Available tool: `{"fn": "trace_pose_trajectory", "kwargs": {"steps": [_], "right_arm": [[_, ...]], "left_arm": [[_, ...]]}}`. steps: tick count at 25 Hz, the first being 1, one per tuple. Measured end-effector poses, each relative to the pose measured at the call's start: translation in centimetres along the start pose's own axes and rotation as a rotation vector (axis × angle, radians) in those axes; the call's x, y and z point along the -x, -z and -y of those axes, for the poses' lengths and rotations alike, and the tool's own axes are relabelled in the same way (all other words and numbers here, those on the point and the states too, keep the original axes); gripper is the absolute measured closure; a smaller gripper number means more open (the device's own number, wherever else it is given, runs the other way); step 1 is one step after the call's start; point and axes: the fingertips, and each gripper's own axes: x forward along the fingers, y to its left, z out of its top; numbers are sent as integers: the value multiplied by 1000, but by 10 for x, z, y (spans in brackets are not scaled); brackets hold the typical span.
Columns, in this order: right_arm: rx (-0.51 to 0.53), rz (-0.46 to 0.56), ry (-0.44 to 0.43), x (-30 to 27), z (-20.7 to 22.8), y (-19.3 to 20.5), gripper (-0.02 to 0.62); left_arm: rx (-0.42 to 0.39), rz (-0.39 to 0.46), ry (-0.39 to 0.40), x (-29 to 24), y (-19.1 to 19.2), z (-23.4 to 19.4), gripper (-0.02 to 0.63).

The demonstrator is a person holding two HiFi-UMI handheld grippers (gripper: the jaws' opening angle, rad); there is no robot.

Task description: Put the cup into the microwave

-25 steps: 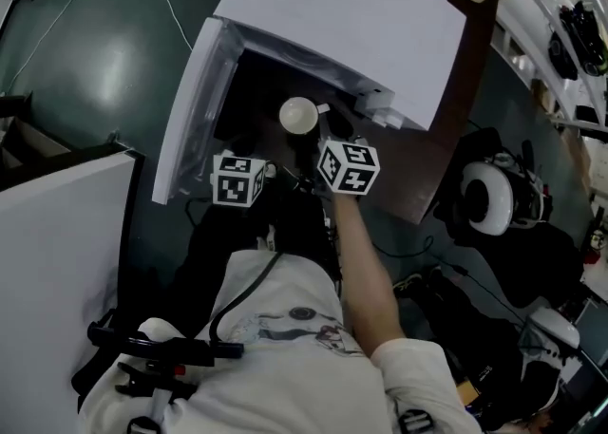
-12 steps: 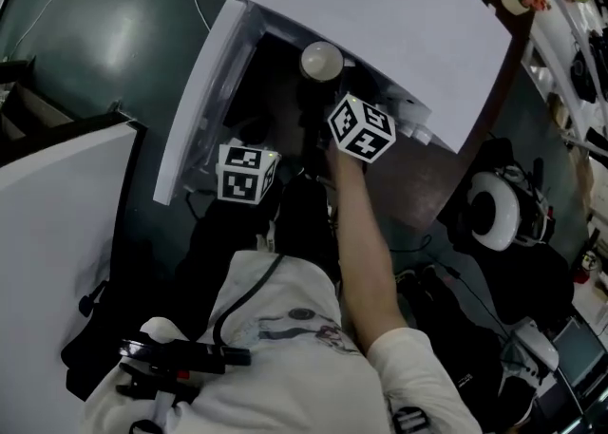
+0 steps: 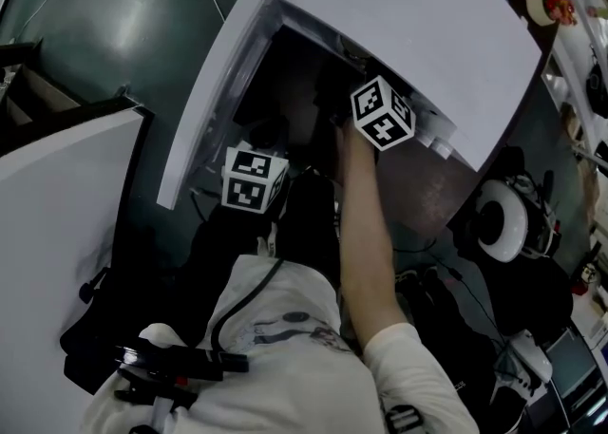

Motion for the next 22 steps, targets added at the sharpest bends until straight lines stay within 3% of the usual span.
{"fn": "trace_pose_trajectory", "kwargs": {"steps": [8, 12, 18, 22], "right_arm": [[-98, 100, 125, -16, 17, -14, 555], [-94, 128, 180, -18, 22, -19, 555], [-6, 125, 154, -18, 13, -17, 551], [47, 111, 120, -15, 11, -15, 497]], "left_arm": [[-19, 2, 19, 4, 8, 6, 606], [-26, -5, 34, 6, 11, 11, 606], [-22, -12, 31, 6, 19, 8, 606], [-12, -10, 38, 9, 20, 12, 606]]}}
